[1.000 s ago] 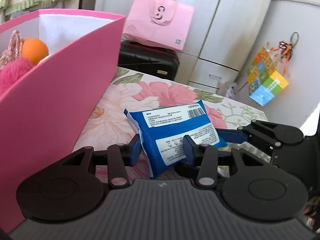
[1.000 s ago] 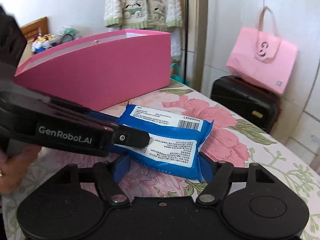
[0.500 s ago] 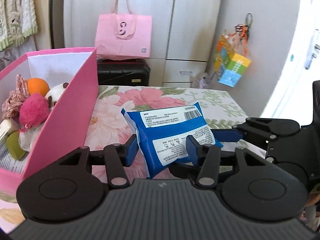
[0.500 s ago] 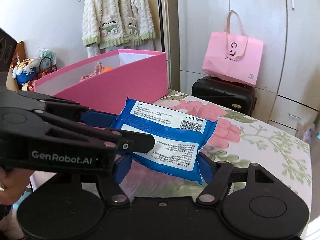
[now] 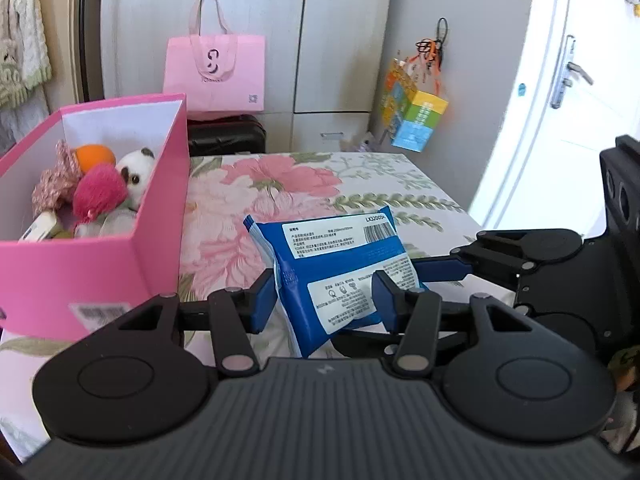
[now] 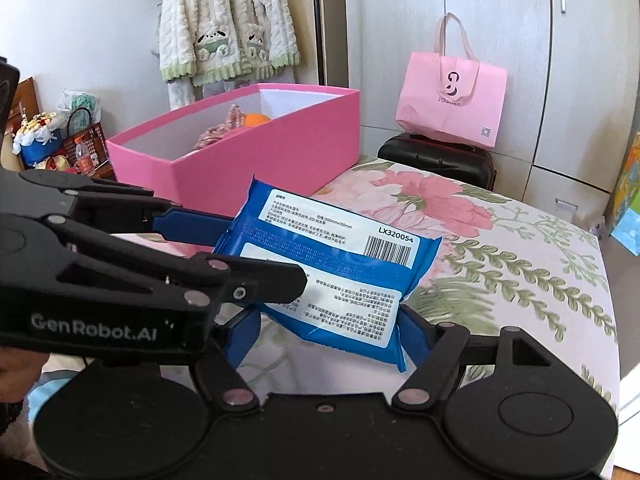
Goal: Organize soft objects
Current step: 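Lift the blue wipes pack with both grippers and carry it over the box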
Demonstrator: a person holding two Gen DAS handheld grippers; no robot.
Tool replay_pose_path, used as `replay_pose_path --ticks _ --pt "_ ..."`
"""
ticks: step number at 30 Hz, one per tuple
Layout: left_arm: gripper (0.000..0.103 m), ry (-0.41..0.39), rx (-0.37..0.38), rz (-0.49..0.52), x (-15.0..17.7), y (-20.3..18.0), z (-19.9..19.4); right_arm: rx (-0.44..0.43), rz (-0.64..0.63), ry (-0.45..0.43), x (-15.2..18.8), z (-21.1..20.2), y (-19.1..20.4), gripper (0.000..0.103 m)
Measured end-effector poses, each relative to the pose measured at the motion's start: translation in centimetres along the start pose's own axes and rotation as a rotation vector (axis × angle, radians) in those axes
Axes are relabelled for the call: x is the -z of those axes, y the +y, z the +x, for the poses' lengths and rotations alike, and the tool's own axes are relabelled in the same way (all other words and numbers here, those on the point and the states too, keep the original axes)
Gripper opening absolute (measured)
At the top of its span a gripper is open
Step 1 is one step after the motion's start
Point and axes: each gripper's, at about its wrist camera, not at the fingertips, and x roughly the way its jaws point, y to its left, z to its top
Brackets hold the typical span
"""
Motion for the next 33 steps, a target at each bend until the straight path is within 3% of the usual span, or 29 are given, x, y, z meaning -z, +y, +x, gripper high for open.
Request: replay_pose_path --ticks 3,8,11,17,21,26,33 --pt "0.049 0.006 0.030 0.005 0.5 0.6 -1.8 0.009 -0.005 -0.001 0.3 -1.1 1.7 0.079" --pt "0.049 -0.013 0.019 0.090 1.3 0.9 -5.6 0.047 -0.081 -0.044 0.1 -3.3 5.7 0.079" --pt "0.049 -0.032 0.037 0.089 1.1 2.0 -8.2 0.075 -0.142 -0.065 -0.6 -4.3 8.1 0.079" --pt "0.049 -0.038 0.055 0.054 0.1 5.0 -12.0 0.040 -0.214 -0.121 -2.5 -5.5 11.3 0.082" --pt "0.049 -0.041 0.041 0.021 -1.5 7.0 -13.1 0.023 -0.252 -0.159 -4.3 -5.1 13.0 0.083" --pt "0.049 -0.110 -0.009 0.010 -4.3 9.4 -13.5 0.002 -0.243 -0.222 -7.7 -3.5 14.0 0.085" --pt "0.049 -0.170 -0.042 -0.018 -8.9 13.1 -11.3 0.003 -0.210 -0.302 -12.2 0.2 13.1 0.086"
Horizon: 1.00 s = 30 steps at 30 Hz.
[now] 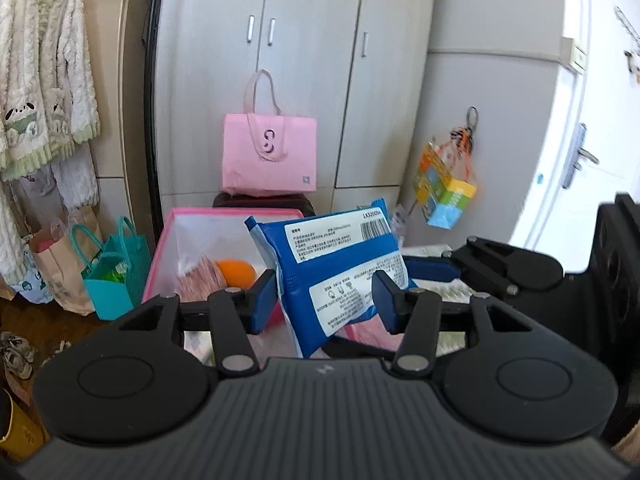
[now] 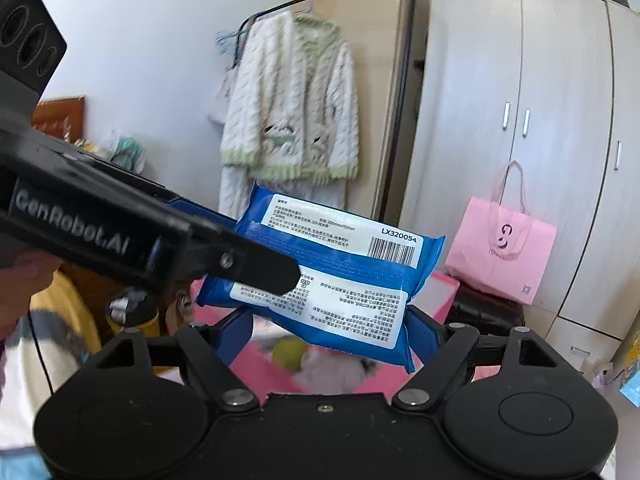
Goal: Organize soft objects
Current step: 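Lift the blue wipes pack with both grippers and carry it over the box, then open both grippers to drop the wipes pack into the box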
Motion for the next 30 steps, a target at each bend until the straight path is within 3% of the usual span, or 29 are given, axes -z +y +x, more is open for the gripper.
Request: replay_pose_path --ticks 4,9,18,23,26,30 --pt "0.049 -0.007 -0.028 -0.022 -1.8 2.1 3.2 -0.021 0.025 -0.011 -1.5 3.5 -1.8 0.086" --pt "0.049 0.013 -0.063 -0.113 -2.9 5.4 7.7 -0.123 0.104 0.031 -2.6 8.2 -5.2 0.087" --pt "0.049 0.113 -0.062 -0.274 -1.2 9.7 14.0 -0.216 0.236 0.116 -1.1 14.2 -8.3 0.087" --pt "0.054 0.091 -0.115 -0.291 -0.5 10.0 14.2 -0.195 0.245 0.110 -0.4 15.5 -8.9 0.086" --pt "0.057 0.060 -0.167 -0.234 -0.4 9.2 12.9 -0.154 0.223 0.083 0.1 14.2 -8.8 0.086" --pt "0.062 0.038 -0.172 -0.193 0.2 8.1 10.8 -0.154 0.227 0.065 1.1 11.5 -8.8 0.086"
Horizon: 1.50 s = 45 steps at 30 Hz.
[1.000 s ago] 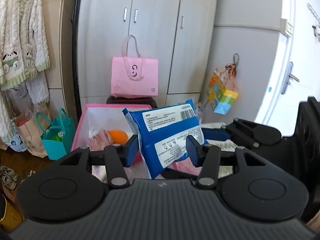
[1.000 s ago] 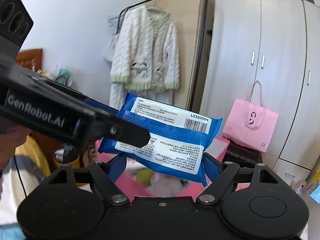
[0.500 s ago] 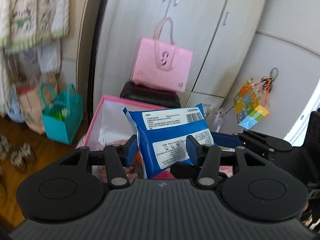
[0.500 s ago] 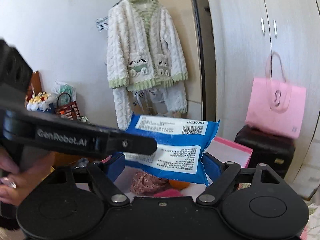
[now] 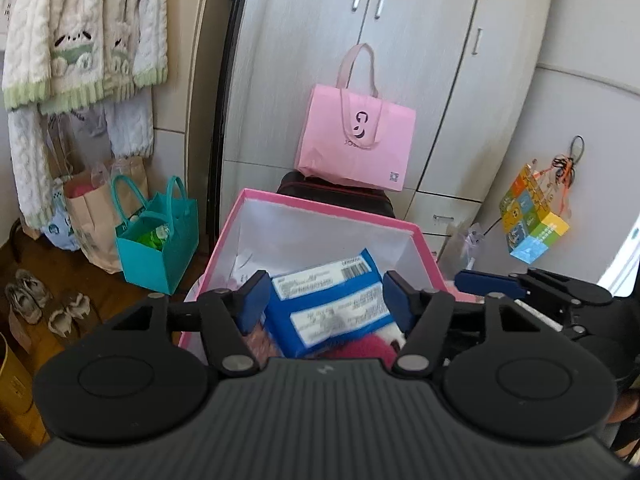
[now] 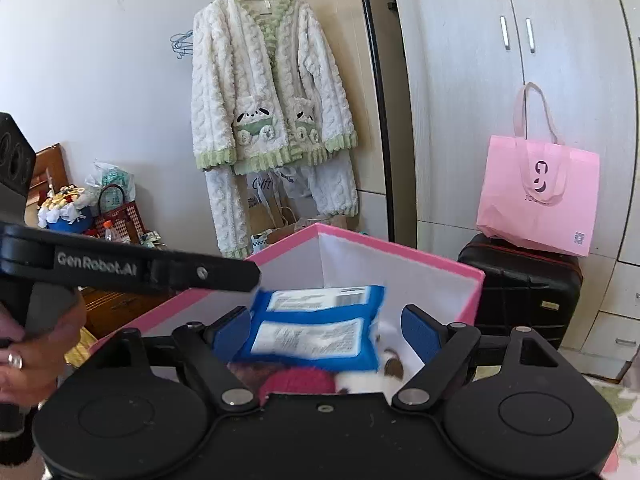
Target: Organize soft objects
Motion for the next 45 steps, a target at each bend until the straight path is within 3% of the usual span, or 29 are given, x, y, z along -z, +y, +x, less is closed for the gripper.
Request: replay_pose_path --ticks 8,25,31,35,42,45 --pt "0.064 -0.028 0.015 0.038 2.1 -1.3 -4.6 0.006 0.012 -0.054 2.1 -5.8 1.2 0.086" --pt "0.069 -0.118 0.064 0.113 6.6 -6.2 -12.4 0.204 -0.012 -0.089 4.4 -15.8 3.5 0.087" --pt "0.081 -0.176 0.051 0.146 8.4 -8.1 -14.3 0.291 -0.001 -0.114 5.7 -18.6 4.3 0.090" --pt "0.085 -0.172 0.073 0.138 9.8 -8.7 -14.8 0.327 0.021 -0.125 6.9 -19.9 4.7 0.090" --pt "0.102 -0.215 0.014 0.154 11.5 -9.9 -15.3 0.407 0.034 -0.142 9.1 -21.6 5.7 0.094" --pt "0.103 -0.209 -0.009 0.146 12.0 -10.4 -15.2 0.454 0.050 -0.137 9.4 -22.1 6.0 0.101"
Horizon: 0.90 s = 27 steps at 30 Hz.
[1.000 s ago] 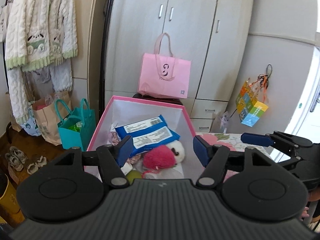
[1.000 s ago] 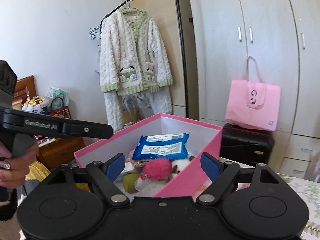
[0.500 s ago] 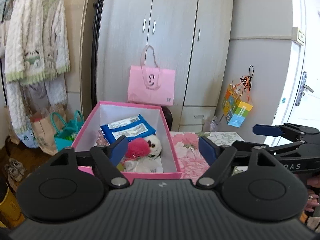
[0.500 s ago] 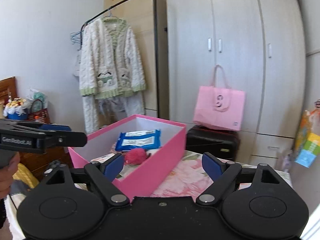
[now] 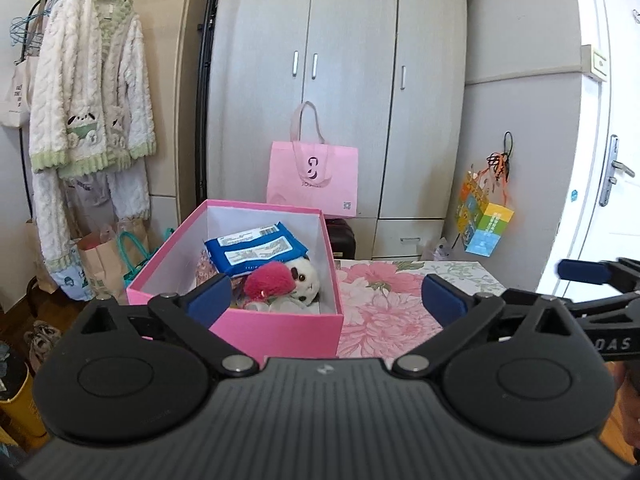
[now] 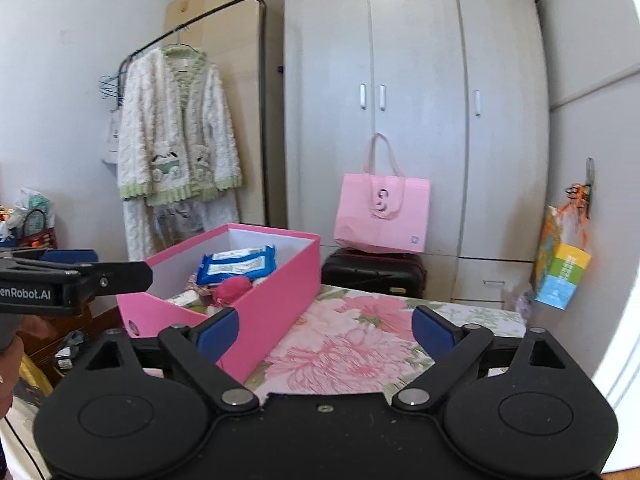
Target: Organize soft objects
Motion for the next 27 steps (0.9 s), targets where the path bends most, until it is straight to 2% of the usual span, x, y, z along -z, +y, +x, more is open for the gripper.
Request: replay_pose_path --ticks 4,7,12,16,27 --pt "0.103 0.020 -0.076 0.032 0.1 -0.8 0.4 0.077 0.026 0.029 -0.2 -0.6 -0.3 0.103" --pt "0.103 0.034 -0.110 0.014 0.0 -0.9 0.2 0.127 0.058 0.055 -0.2 -1.4 -0.8 0.103" --pt "0.103 0.033 -0.106 -0.001 0.2 -0.9 -0.5 0.126 0.089 0.036 0.2 -3.2 -1.2 0.103" --pt "0.103 0.038 -0.119 0.008 0.5 -1.1 -0.7 0.162 0.096 0.033 0.2 -3.7 -1.0 0.103" --pt "0.103 0.059 -0.121 0.027 0.7 -1.5 -0.4 0.157 0.099 0.038 0.7 -3.8 -0.8 0.103"
